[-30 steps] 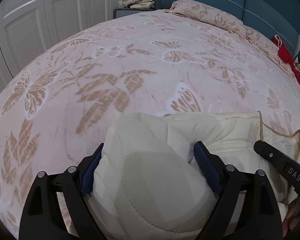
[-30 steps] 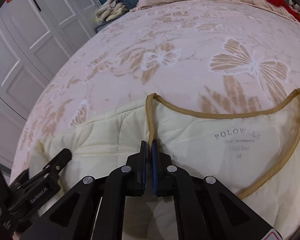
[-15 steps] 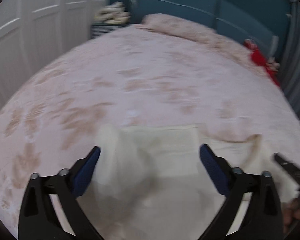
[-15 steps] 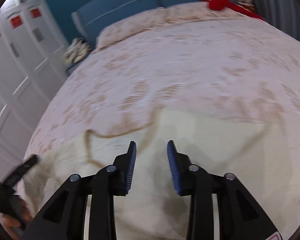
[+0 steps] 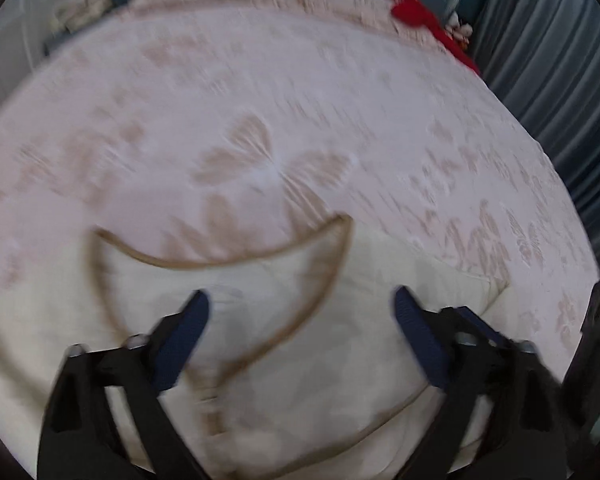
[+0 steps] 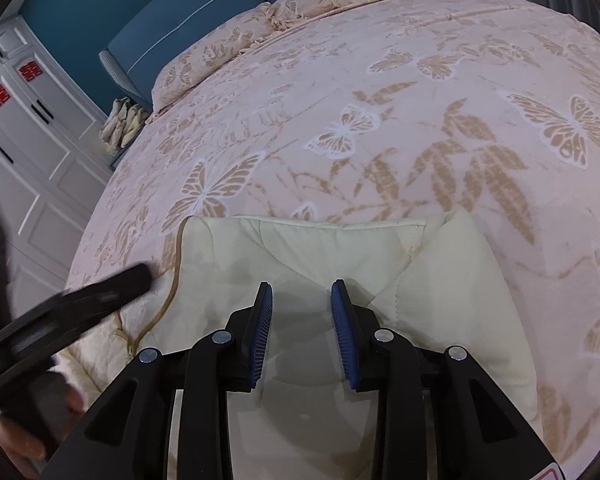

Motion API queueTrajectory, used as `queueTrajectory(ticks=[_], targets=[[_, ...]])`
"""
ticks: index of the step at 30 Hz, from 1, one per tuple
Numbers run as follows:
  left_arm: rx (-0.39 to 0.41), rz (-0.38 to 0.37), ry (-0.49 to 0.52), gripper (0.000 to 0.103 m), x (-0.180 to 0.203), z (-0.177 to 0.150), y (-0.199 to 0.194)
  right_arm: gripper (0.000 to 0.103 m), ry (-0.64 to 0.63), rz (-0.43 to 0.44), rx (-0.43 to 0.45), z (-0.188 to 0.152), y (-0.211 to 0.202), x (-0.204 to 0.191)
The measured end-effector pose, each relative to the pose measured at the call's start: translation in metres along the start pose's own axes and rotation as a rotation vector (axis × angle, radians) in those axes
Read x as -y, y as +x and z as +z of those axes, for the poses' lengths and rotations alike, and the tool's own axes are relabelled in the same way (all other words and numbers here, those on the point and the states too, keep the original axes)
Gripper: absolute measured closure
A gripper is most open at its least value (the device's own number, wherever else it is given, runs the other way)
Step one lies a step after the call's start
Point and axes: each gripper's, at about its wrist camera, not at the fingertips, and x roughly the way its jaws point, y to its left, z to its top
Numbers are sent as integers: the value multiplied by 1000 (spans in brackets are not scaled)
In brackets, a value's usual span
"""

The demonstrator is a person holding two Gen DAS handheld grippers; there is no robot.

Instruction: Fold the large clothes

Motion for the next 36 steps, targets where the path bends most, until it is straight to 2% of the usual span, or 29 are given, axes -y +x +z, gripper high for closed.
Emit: queueTrajectory(ticks=[2,3,4,5,7,9,13,15,16,17,18,19,20,22,23,25,26,28,29,31,33,34,35,36], targets=[[-47,-19,10,60,8,-1,15,77,1,-2,18,-1,-2,2],[-70,-15,28,70,13,-1,22,78,4,-3,33,-1,-4,3],[-74,-3,39,89,15,-3,26,78,9,-10,51,0,-6,5],[-65,15,49,97,19,-5,27,79,17,-17,59,0,-7,7],[-46,35,61,101,21,-8,29,86,37,-36,44,2,-3,12],[-26,43,60,101,19,-12,30,91,50,-57,14,2,5,16],[-6,56,45,101,16,-16,29,92,8,-108,3,2,12,11],[38,59,57,101,17,-15,11,92,-16,-138,-9,4,10,6],[67,72,62,101,15,-14,-1,89,-43,-174,-12,5,6,-1],[100,88,71,98,11,-13,-15,78,-70,-200,-9,6,2,-9],[126,78,79,96,6,-13,-29,73,-118,-212,12,5,-6,-22],[142,74,83,79,-6,-13,-43,71,-168,-187,37,4,-14,-36],[155,100,82,58,-17,-12,-52,66,-200,-161,47,2,-18,-48],[181,174,61,49,-47,-12,-62,61,-275,-89,29,0,-16,-80],[168,223,47,49,-62,-12,-60,61,-293,-57,11,-1,-11,-91],[124,267,23,50,-86,-12,-49,61,-321,36,-55,-4,10,-118],[91,298,23,52,-96,-15,-39,63,-339,58,-74,-5,19,-126],[49,328,35,56,-104,-21,-24,66,-414,47,-129,-13,44,-147],[39,336,47,56,-106,-26,-16,72,-441,39,-170,-17,57,-152],[65,361,88,55,-103,-35,-10,77,-482,-7,-236,-24,80,-152],[97,390,118,55,-100,-40,-7,80,-484,-5,-214,-22,80,-147],[111,388,112,54,-101,-42,-7,81,-462,-34,-190,-18,78,-141],[123,380,101,53,-103,-44,-8,90,-445,-59,-170,-15,76,-134],[137,369,86,52,-106,-45,-9,103,-416,-83,-155,-11,75,-126]])
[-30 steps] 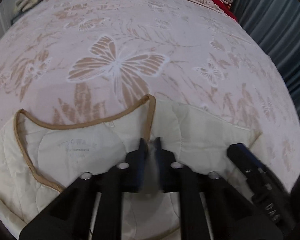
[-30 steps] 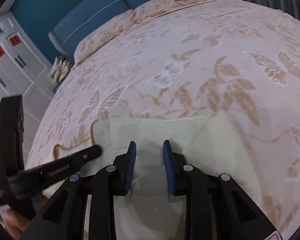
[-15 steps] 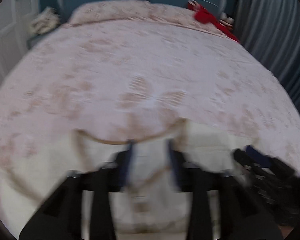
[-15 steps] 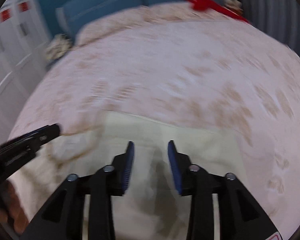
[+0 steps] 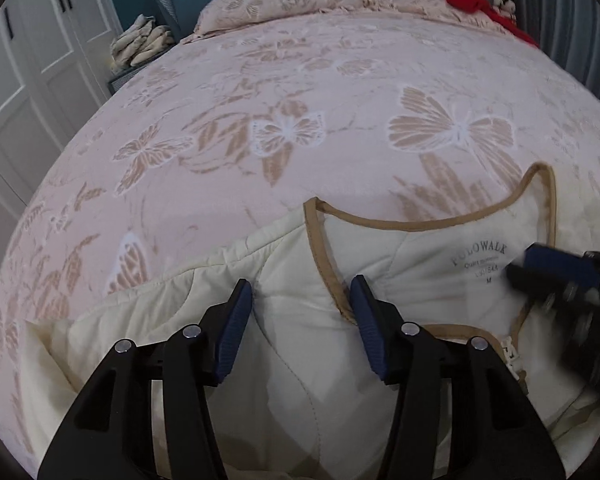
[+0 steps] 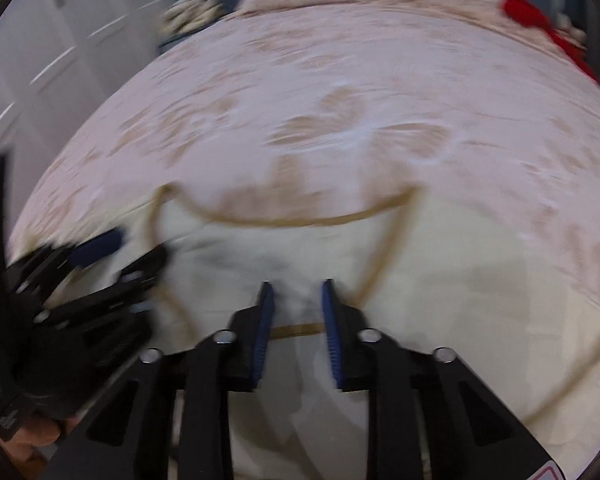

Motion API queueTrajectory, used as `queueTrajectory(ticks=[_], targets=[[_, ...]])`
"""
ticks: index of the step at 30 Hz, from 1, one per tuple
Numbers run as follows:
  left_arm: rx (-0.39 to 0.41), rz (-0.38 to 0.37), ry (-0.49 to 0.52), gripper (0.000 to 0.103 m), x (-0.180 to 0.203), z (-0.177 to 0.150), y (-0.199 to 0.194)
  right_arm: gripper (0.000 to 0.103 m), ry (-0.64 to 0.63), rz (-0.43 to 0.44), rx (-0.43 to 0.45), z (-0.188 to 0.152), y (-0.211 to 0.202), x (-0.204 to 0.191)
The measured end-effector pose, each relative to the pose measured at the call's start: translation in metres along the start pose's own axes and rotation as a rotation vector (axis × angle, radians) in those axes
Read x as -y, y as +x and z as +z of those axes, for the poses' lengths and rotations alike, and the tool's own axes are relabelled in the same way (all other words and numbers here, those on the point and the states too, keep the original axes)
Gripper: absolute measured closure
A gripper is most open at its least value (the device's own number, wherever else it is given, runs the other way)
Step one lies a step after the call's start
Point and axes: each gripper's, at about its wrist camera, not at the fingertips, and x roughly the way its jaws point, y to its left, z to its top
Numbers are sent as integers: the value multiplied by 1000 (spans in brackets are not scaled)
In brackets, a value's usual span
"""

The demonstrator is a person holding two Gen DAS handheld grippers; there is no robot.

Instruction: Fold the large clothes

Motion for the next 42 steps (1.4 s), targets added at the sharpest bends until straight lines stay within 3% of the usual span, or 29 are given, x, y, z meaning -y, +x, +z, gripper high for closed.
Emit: queueTrajectory(ticks=[2,4,11,36,38,40,41,42], targets=[[13,-20,-23,51,-4,-2,0,103,111,39,15,-2,1,23],[22,-31,-35,51,-6,-1,1,103,141,67,29,-9,1,30],[66,19,-16,51,2,-5,4,103,18,-81,83,-16,4,6],[125,61,-15,48,7,-10,5,103,-22,-141,130,-15,12,-9],[114,89,-7,43,8,-8,3,103,-14,-130,122,-13,10,-7],[87,149,-8,24,8,-7,-5,103,-5,-120,98,-10,3,-6],[68,151,-28,17,4,-8,-15,100,-3,-116,88,-10,-4,-6],[62,129,-49,17,0,-9,-23,87,10,-102,82,-12,-19,-6]])
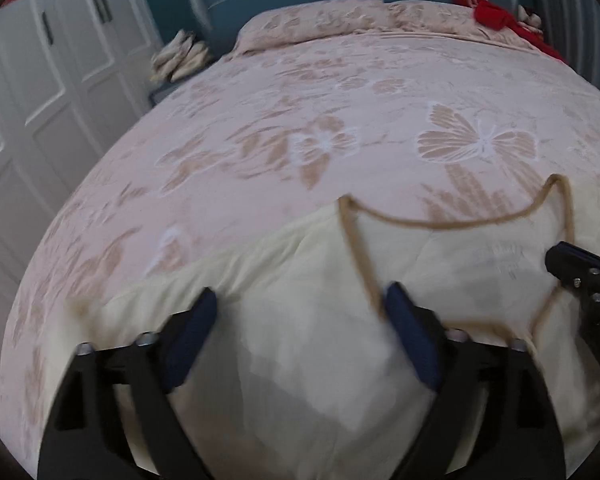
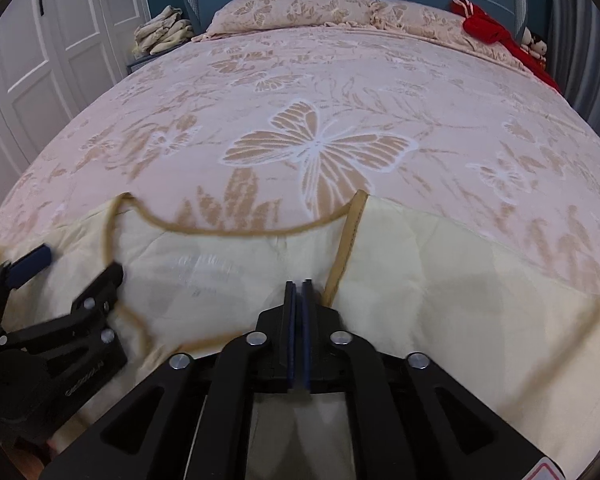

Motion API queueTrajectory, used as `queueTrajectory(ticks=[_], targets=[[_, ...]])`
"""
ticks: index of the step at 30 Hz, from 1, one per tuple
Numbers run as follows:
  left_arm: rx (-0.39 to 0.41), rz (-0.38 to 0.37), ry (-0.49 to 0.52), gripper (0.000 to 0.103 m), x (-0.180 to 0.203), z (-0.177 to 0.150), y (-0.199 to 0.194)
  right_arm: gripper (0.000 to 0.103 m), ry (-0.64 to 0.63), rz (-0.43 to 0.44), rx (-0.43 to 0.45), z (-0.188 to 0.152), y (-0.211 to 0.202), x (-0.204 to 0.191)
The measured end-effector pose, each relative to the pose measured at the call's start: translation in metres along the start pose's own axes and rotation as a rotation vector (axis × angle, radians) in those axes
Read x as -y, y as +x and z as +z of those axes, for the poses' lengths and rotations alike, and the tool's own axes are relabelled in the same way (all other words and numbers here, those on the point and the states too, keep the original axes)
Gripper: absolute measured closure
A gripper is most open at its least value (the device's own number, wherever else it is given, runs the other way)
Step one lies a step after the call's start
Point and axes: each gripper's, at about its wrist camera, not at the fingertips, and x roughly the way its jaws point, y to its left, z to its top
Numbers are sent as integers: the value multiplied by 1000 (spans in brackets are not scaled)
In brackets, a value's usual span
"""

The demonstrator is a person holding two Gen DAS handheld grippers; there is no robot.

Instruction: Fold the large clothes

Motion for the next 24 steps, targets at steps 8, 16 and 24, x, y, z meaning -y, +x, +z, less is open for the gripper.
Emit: queueTrajectory(ticks=[8,16,24], targets=[[-6,-273,-229,5,-108,-104,-160,24,79,120,170,-117,-193,46],[-238,-277,-432,5,-197,-272,-237,18,253,-30,-28,-309,-312,146],[-261,-357,-522,5,-195,-327,-258,17,530,57,-84,-392,-319,176]])
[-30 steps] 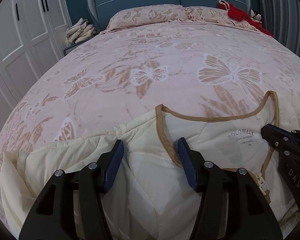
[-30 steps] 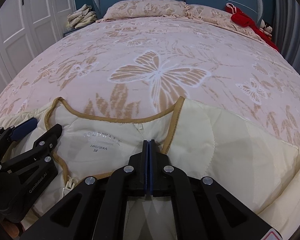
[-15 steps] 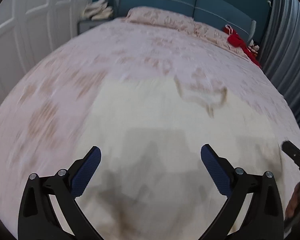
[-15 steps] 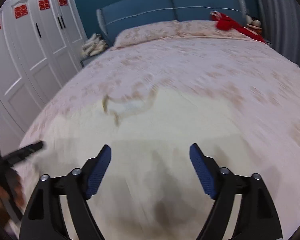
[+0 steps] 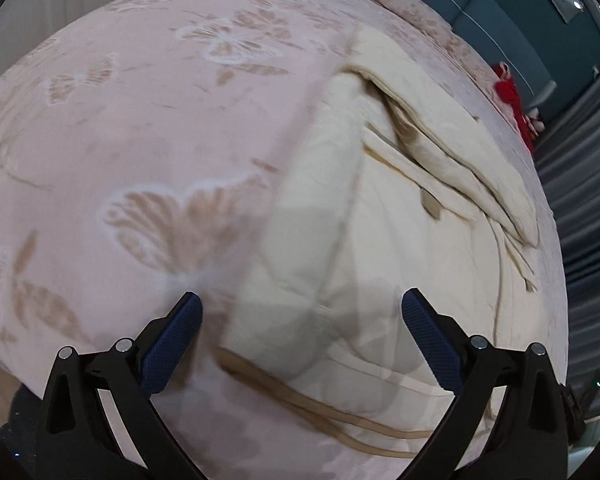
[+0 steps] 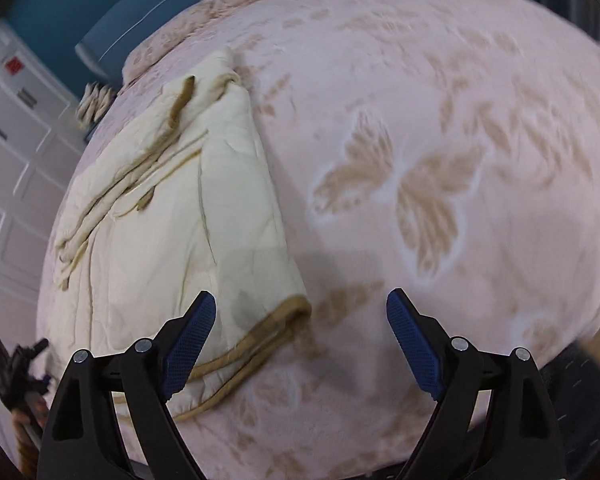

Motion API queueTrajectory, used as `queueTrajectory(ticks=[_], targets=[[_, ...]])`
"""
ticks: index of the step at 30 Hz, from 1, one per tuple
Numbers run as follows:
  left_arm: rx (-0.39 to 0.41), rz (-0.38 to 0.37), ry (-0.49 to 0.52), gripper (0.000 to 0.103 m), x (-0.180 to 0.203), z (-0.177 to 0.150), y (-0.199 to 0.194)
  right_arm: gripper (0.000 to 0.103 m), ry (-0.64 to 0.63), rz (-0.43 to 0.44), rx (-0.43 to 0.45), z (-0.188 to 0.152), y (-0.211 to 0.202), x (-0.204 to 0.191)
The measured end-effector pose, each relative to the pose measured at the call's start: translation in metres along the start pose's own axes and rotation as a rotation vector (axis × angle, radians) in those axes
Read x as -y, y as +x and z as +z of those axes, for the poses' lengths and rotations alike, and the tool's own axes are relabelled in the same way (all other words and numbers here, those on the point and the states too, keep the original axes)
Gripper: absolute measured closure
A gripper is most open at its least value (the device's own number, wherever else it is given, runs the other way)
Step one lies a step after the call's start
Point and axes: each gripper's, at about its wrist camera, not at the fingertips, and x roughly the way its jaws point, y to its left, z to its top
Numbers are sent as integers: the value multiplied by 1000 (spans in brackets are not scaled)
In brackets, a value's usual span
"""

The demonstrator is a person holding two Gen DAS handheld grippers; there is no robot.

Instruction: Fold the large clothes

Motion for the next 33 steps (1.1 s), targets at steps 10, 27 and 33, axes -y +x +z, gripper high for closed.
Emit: queueTrajectory(ticks=[10,27,33], targets=[[-52,-19,15,73,27,6,-2,91,82,118,-9,10,16,-27],[-51,-142,121,95,15,-60,-161,98,-304,118,-85,-28,-132,-35],[97,-161,126,97,26,-55,-245,99,-287,211,24,-21,-214,-47]])
